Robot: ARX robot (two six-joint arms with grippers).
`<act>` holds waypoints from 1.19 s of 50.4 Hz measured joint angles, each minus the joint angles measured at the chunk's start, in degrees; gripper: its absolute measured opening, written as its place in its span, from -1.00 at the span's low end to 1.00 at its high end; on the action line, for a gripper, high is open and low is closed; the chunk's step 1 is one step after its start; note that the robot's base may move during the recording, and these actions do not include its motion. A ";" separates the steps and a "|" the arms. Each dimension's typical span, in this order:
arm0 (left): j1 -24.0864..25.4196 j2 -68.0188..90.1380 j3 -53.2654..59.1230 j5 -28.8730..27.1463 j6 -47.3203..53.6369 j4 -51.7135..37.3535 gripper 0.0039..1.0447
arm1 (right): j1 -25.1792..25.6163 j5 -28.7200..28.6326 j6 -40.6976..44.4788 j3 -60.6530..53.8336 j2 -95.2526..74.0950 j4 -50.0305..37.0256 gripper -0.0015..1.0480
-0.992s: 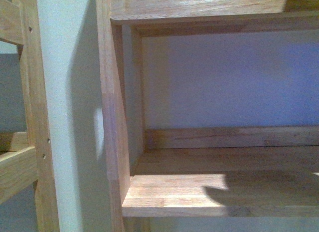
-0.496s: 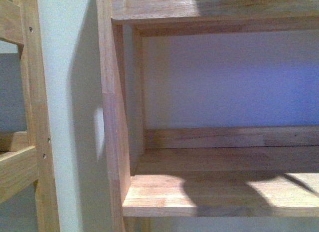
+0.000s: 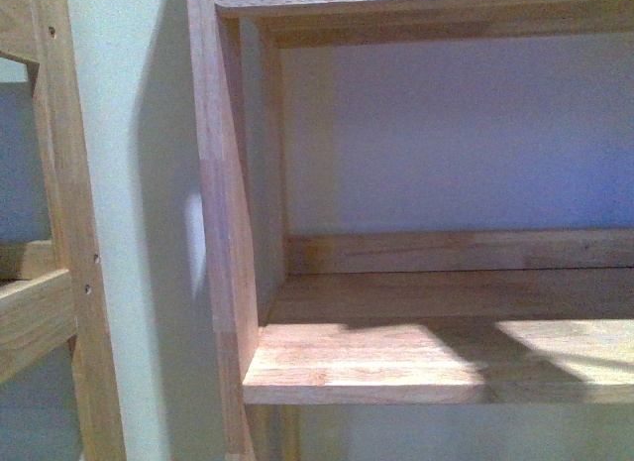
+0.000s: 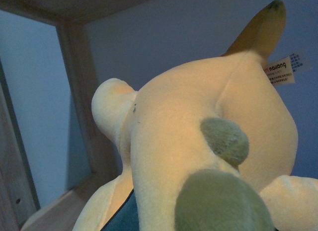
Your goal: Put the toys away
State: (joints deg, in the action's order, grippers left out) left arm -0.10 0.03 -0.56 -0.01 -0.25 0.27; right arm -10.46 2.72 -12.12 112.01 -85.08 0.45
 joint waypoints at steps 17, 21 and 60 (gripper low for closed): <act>0.00 0.00 0.00 0.00 0.00 0.00 0.89 | 0.31 -5.46 -11.19 17.00 -12.72 9.84 -0.63; 0.00 0.00 0.00 0.00 0.00 0.00 0.89 | 0.31 -6.34 -13.68 18.99 -14.91 10.23 -0.63; 0.00 0.00 0.00 0.00 0.00 0.00 0.89 | -5.18 -18.88 -21.33 26.77 -27.74 12.26 -0.63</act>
State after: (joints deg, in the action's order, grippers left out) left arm -0.10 0.03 -0.56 -0.01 -0.25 0.27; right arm -15.64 -16.16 -33.45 138.78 -112.81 12.71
